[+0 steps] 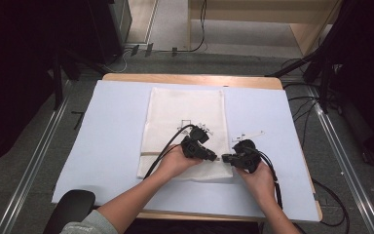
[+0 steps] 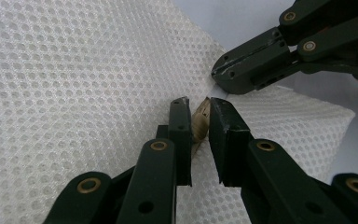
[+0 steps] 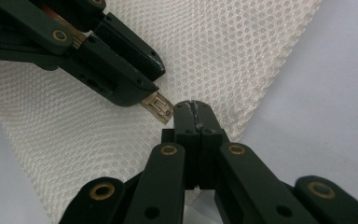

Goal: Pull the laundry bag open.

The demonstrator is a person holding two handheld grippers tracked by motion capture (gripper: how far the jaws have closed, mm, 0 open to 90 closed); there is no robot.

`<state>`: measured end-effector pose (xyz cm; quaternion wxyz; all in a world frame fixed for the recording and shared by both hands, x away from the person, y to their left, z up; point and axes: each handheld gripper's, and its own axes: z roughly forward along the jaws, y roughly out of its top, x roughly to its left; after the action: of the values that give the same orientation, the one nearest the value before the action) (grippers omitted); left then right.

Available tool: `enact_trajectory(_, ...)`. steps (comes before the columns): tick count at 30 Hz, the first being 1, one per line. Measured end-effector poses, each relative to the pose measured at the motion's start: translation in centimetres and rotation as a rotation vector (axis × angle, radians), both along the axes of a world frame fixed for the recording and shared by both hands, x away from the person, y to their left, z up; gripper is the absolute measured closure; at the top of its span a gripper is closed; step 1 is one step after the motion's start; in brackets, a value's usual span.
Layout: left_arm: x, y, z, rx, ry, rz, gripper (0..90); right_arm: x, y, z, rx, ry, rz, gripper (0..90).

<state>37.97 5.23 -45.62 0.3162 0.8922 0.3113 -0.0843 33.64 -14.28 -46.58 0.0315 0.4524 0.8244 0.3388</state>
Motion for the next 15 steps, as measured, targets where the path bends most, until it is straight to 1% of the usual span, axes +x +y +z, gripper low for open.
enact_trajectory(4,-0.03,-0.18,-0.07,0.002,0.004,-0.002,78.7,0.02,-0.04,-0.04,0.005,0.004,0.0,90.0)
enact_trajectory(10,0.08,-0.11,-0.01,0.002,0.015,-0.003,82.4,0.02,-0.11,-0.11,0.015,0.007,-0.001,90.0)
enact_trajectory(11,0.15,-0.07,0.01,-0.011,0.022,0.003,85.2,0.02,-0.11,-0.11,0.016,0.007,-0.001,90.0)
enact_trajectory(12,0.22,-0.03,0.02,-0.025,0.036,0.007,85.8,0.04,-0.08,-0.09,0.009,0.001,0.002,90.0)
enact_trajectory(13,0.29,0.0,0.05,-0.035,0.054,0.005,88.3,0.03,-0.05,-0.05,0.002,-0.001,0.005,90.0)
enact_trajectory(15,0.18,-0.12,0.07,-0.027,0.044,0.0,88.4,0.0,0.04,-0.03,-0.004,-0.007,0.002,90.0)
